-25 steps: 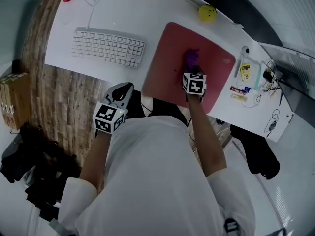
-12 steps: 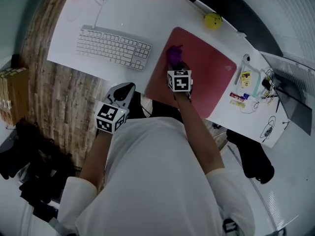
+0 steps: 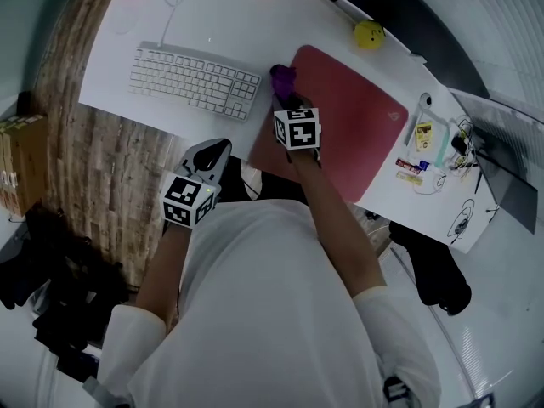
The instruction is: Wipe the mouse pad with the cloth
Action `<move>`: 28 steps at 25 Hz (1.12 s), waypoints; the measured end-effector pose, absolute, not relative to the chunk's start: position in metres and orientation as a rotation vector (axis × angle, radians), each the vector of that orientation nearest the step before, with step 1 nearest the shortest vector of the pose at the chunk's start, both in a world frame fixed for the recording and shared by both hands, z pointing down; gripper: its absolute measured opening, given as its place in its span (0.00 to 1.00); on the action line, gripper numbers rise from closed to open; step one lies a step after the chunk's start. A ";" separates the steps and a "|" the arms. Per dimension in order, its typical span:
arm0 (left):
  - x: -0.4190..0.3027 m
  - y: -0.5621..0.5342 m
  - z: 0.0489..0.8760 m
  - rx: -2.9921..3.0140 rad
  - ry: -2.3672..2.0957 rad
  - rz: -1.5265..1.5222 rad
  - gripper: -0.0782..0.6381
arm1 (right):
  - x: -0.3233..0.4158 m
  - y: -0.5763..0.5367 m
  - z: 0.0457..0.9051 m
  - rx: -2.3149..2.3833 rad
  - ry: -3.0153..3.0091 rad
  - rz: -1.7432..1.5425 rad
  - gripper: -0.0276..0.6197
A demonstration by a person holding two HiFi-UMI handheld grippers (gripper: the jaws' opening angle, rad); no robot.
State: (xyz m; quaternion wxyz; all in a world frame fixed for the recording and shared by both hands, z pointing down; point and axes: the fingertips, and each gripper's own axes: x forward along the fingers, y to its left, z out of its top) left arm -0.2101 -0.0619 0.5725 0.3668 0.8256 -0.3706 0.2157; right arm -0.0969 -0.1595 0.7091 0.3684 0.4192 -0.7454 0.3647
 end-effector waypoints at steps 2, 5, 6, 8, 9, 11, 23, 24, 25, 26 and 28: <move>-0.207 -0.066 0.572 2.128 -0.948 0.556 0.14 | -0.101 -0.170 0.695 1.087 -1.971 0.930 0.16; -0.201 -0.070 0.572 2.130 -0.938 0.562 0.14 | -0.101 -0.183 0.680 1.104 -2.037 0.932 0.16; -0.200 -0.071 0.573 2.130 -0.934 0.565 0.14 | -0.100 -0.188 0.678 1.114 -2.049 0.939 0.16; -0.196 -0.073 0.574 2.130 -0.926 0.573 0.14 | -0.095 -0.197 0.679 1.132 -2.054 0.958 0.16; -0.195 -0.074 0.575 2.129 -0.923 0.578 0.14 | -0.091 -0.200 0.682 1.138 -2.050 0.966 0.16; -0.192 -0.075 0.575 2.126 -0.917 0.591 0.14 | -0.083 -0.206 0.691 1.142 -2.038 0.970 0.16; -0.159 -0.079 0.584 2.123 -0.859 0.671 0.14 | 0.019 -0.225 0.724 1.259 -1.918 0.895 0.16; -0.155 -0.080 0.585 2.126 -0.851 0.674 0.14 | 0.029 -0.224 0.725 1.274 -1.911 0.900 0.16; -0.150 -0.080 0.585 2.129 -0.842 0.679 0.14 | 0.038 -0.223 0.725 1.288 -1.904 0.904 0.16; -0.145 -0.080 0.586 2.133 -0.832 0.684 0.14 | 0.047 -0.222 0.725 1.301 -1.898 0.908 0.16; -0.133 -0.081 0.587 2.144 -0.811 0.697 0.14 | 0.065 -0.218 0.725 1.326 -1.883 0.913 0.16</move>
